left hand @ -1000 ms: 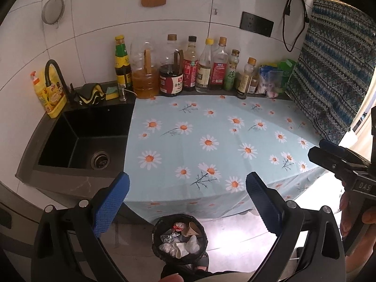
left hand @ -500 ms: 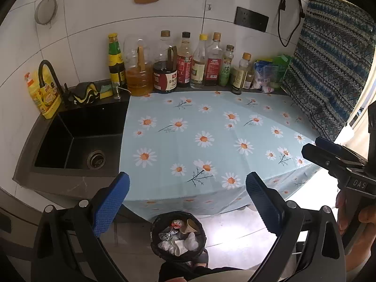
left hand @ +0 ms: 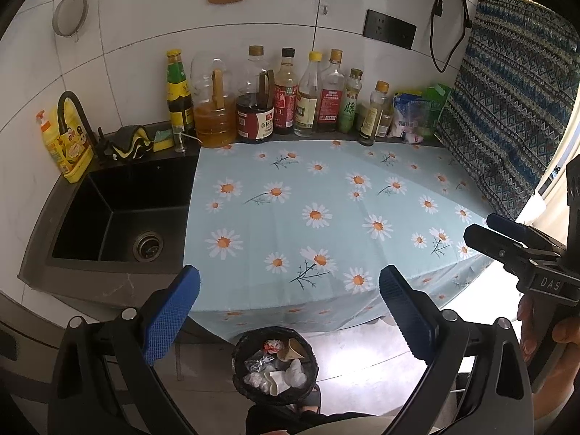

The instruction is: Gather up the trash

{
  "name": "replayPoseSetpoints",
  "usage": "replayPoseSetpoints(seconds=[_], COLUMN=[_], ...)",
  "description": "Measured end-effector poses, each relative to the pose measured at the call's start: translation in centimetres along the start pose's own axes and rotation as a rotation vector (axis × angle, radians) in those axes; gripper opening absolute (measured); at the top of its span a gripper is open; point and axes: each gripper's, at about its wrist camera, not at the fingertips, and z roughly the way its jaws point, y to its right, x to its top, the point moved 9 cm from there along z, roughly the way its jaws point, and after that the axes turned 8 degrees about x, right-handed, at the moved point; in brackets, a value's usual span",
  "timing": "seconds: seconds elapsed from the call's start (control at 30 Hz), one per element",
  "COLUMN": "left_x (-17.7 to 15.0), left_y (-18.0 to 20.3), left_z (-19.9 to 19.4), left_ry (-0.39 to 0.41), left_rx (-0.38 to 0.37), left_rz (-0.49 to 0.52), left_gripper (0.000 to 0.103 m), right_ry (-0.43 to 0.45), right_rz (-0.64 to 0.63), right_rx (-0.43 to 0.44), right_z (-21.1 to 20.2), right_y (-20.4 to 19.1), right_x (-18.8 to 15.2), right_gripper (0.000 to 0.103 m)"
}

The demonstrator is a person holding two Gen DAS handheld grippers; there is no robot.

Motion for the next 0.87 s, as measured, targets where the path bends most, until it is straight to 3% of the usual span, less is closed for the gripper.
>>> replayPoseSetpoints(seconds=[0.87], left_x=[-0.07], left_y=[0.45], left_z=[0.55], left_ry=[-0.011], left_rx=[-0.009], left_rz=[-0.002], left_gripper=[0.096], right_ry=[-0.011], right_rz=[0.001], right_rx=[0.001], right_z=[0.6], right_y=[-0.07], right_x=[-0.07], right_gripper=[0.098])
